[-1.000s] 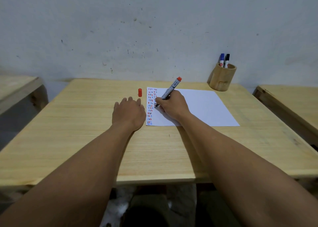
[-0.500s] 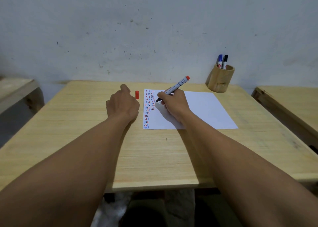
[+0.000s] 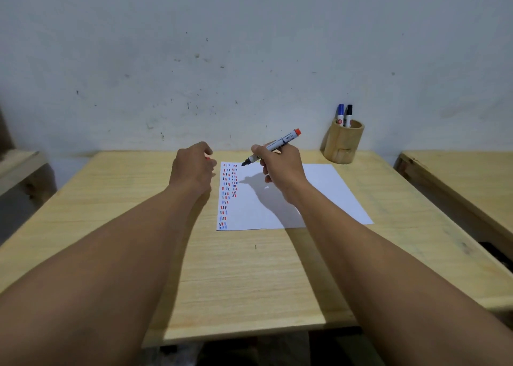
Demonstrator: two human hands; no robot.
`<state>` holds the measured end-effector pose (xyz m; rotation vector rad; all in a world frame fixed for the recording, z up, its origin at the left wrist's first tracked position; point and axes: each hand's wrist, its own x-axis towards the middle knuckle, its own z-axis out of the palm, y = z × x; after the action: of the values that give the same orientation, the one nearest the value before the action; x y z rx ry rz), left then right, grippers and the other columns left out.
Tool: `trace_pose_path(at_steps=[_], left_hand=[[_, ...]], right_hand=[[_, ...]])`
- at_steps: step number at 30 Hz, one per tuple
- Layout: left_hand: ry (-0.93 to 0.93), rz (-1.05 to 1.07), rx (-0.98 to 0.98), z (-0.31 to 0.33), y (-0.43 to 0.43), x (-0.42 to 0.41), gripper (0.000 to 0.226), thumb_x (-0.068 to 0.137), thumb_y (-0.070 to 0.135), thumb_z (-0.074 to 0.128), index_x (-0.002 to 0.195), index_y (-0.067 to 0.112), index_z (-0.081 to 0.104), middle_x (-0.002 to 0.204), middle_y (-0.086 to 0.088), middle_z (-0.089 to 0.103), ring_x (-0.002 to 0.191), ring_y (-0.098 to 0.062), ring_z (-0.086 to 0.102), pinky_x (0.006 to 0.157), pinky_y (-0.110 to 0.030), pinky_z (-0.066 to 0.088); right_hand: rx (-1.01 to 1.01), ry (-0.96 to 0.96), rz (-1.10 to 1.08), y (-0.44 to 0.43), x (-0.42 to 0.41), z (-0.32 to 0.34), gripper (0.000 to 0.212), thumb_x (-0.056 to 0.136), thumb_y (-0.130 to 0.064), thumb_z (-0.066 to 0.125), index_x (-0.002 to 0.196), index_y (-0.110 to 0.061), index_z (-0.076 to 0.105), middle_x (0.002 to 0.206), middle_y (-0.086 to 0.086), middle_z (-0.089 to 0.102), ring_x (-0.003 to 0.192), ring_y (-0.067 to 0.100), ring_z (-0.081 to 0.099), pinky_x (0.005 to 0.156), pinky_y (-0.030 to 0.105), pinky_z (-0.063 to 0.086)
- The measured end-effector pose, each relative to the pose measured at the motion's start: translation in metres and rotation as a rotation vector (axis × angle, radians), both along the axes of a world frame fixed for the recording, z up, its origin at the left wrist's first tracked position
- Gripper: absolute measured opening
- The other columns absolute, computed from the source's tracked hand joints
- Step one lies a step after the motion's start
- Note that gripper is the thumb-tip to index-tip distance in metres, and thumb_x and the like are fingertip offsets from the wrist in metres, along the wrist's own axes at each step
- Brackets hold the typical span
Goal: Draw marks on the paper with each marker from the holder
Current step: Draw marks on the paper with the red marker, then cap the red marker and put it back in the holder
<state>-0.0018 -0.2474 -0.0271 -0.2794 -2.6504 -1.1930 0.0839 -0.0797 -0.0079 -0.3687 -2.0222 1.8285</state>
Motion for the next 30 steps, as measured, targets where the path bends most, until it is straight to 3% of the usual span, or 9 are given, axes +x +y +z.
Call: trace_pose_path(at_steps=[2,6,9,13,18,25,30], left_hand=[[0.006,0.008,0.149,0.014,0.006,0.004,0.008,0.094,0.010,0.065,0.095,0.007,0.072,0.087,-0.006,0.073,0.068,-0.010,0.063,0.049,-0.013,0.043],[-0.036,-0.020,0.349,0.038,0.020,0.011,0.008,0.089,0.017,0.072,0.083,0.015,0.077,0.076,0.004,0.074,0.076,-0.012,0.066,0.071,-0.024,0.050],[-0.115,-0.042,0.502,0.050,0.031,0.013,0.008,0.086,0.020,0.076,0.078,0.022,0.077,0.080,0.001,0.076,0.081,-0.017,0.071,0.084,-0.036,0.059],[-0.191,-0.059,0.616,0.065,0.045,0.019,0.008,0.085,0.026,0.077,0.077,0.023,0.077,0.085,-0.003,0.077,0.091,-0.021,0.074,0.089,-0.042,0.059],[-0.289,-0.108,0.733,0.082,0.063,0.030,0.008,0.088,0.025,0.076,0.083,0.019,0.075,0.090,-0.002,0.074,0.085,-0.014,0.070,0.072,-0.029,0.055],[-0.388,-0.170,0.806,0.099,0.081,0.043,0.009,0.090,0.024,0.073,0.095,0.016,0.075,0.088,0.000,0.075,0.072,-0.006,0.067,0.068,-0.025,0.055],[-0.410,-0.173,0.811,0.105,0.086,0.045,0.010,0.089,0.024,0.075,0.089,0.014,0.076,0.083,-0.001,0.075,0.068,-0.007,0.067,0.066,-0.024,0.057]], right_hand=[[-0.039,0.014,-0.010,0.003,0.002,0.003,0.018,0.092,-0.022,0.070,0.098,-0.006,0.068,0.067,-0.003,0.061,0.058,0.014,0.054,0.050,0.024,0.048],[-0.217,0.040,-0.030,0.008,0.007,0.018,0.015,0.093,-0.017,0.062,0.083,-0.007,0.067,0.069,0.006,0.061,0.056,0.016,0.056,0.051,0.026,0.051],[-0.248,0.085,-0.047,0.012,0.009,0.032,0.013,0.092,-0.014,0.062,0.086,-0.004,0.068,0.071,0.010,0.064,0.060,0.018,0.060,0.052,0.025,0.053],[-0.286,0.153,-0.070,0.020,0.014,0.050,0.011,0.093,-0.015,0.066,0.090,-0.005,0.068,0.069,0.006,0.065,0.057,0.014,0.061,0.051,0.024,0.053],[-0.277,0.192,-0.079,0.030,0.021,0.064,0.012,0.093,-0.015,0.067,0.095,-0.003,0.069,0.069,0.005,0.067,0.057,0.013,0.062,0.052,0.024,0.055],[-0.292,0.207,-0.047,0.041,0.031,0.074,0.009,0.091,-0.014,0.072,0.093,-0.004,0.071,0.074,0.008,0.070,0.060,0.013,0.065,0.055,0.023,0.057],[-0.381,0.226,-0.010,0.053,0.036,0.079,0.008,0.088,-0.011,0.076,0.090,-0.003,0.073,0.073,0.009,0.068,0.064,0.017,0.065,0.061,0.024,0.059]])
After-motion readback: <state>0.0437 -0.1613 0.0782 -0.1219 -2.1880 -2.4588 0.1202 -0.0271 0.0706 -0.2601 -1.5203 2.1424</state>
